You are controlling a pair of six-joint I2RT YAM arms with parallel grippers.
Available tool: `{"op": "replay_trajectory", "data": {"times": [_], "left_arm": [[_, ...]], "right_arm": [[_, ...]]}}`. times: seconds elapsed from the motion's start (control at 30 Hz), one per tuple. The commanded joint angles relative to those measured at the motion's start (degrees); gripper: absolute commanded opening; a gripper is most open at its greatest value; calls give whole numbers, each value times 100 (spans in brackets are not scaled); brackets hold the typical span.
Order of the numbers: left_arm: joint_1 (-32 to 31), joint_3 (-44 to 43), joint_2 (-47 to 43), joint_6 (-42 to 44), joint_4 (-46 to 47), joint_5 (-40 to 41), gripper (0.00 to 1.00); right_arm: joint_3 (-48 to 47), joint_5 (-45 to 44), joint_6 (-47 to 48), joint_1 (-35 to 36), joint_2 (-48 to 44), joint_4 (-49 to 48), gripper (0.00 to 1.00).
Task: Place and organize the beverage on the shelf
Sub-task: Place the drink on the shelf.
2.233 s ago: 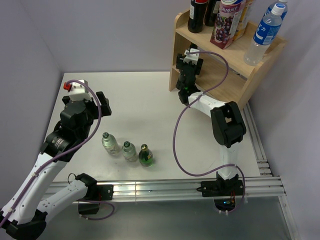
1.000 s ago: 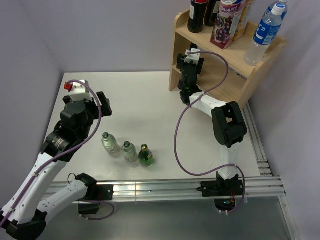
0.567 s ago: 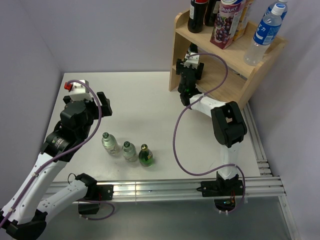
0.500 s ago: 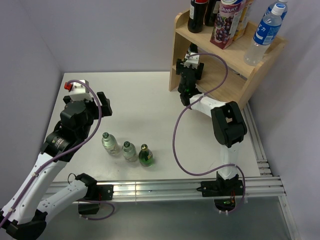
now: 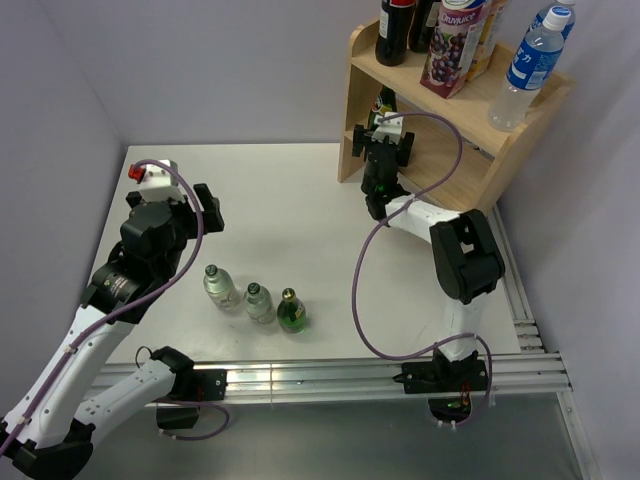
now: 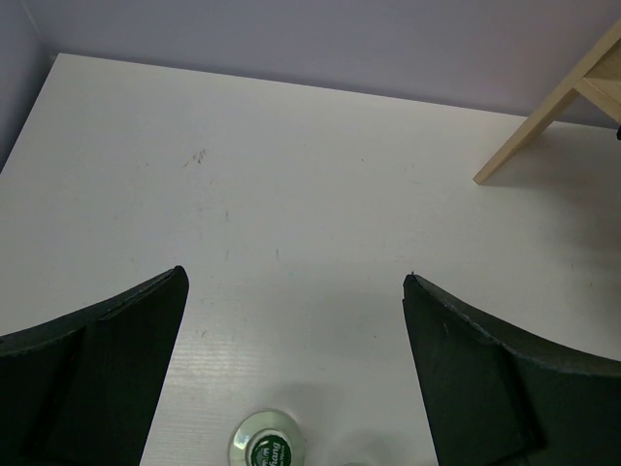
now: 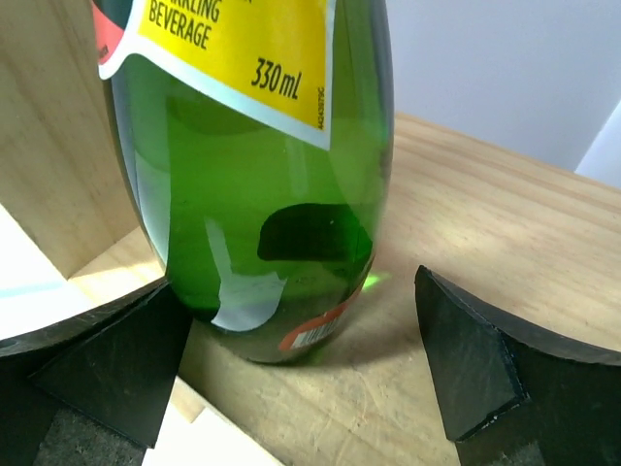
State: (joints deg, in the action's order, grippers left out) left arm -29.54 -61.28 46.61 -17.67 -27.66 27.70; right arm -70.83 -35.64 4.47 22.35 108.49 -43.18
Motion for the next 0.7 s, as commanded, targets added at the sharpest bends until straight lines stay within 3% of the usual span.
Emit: {"op": "replay_trajectory", "data": {"times": [0.0, 0.4, 0.67], "left_arm": [[27, -16, -29, 18, 156, -2, 100], [27, -51, 41, -17, 77, 130, 99], [36, -34, 24, -8, 85, 130, 99]], "right_arm": [[122, 56, -236, -11, -170, 335, 100], [570, 681, -359, 68, -697, 503, 95], [544, 857, -324, 77, -724, 644, 62]]}}
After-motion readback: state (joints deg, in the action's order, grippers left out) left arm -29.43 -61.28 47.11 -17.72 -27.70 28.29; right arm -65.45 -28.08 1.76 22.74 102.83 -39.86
